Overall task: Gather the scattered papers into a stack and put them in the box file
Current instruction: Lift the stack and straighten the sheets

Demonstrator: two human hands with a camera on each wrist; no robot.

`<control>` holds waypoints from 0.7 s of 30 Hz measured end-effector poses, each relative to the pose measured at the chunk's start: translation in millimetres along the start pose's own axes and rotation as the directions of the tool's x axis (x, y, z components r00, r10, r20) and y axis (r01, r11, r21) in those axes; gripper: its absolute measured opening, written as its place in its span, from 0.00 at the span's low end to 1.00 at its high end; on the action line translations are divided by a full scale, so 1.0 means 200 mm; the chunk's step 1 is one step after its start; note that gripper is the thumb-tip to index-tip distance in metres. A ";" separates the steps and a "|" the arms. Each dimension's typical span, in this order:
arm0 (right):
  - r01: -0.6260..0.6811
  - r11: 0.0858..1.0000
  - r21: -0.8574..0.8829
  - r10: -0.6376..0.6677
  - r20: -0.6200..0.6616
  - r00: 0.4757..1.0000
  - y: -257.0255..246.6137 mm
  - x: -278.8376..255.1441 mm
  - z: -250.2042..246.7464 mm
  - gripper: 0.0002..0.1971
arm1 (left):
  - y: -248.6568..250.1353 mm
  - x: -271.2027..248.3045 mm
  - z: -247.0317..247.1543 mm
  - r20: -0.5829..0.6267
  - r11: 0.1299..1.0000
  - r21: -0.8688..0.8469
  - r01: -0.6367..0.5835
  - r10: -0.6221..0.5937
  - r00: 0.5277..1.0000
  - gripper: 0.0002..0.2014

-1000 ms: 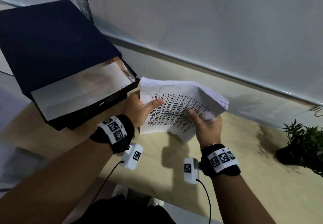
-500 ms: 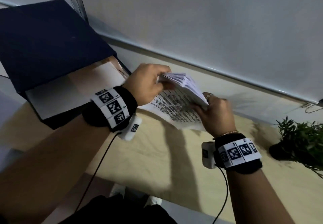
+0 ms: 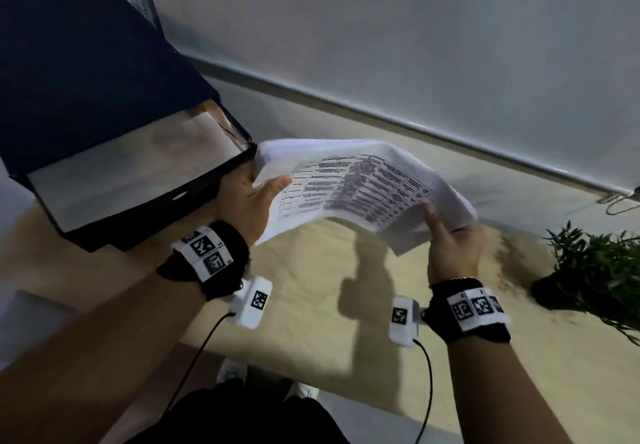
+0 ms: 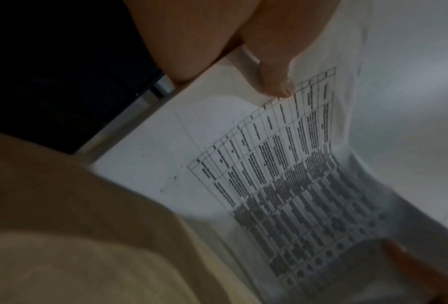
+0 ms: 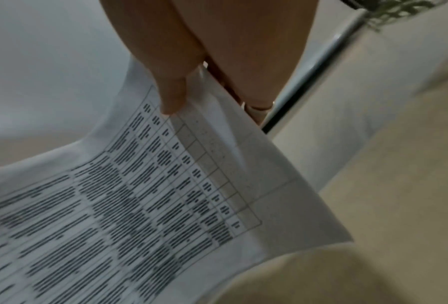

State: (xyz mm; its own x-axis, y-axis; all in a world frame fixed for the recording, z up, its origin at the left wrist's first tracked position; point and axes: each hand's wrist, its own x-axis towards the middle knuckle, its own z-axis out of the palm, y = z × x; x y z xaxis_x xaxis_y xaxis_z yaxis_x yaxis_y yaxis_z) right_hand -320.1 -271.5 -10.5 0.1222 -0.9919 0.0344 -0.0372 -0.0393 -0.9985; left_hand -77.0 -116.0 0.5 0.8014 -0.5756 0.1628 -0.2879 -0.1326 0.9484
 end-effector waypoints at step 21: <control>-0.084 0.895 -0.439 0.097 0.009 0.995 0.32 -0.09 0.02 0.15 | -0.46 -0.03 0.03 0.118 0.939 0.072 0.336 -0.342 0.932 0.15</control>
State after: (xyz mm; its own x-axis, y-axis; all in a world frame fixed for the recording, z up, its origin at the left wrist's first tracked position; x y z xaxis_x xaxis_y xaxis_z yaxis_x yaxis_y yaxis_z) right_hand -321.5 -255.4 -76.1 0.1265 -0.9899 -0.0634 -0.4785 -0.0049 -0.8781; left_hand -59.6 -105.5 -88.7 0.7834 -0.5867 -0.2053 -0.0388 -0.3758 0.9259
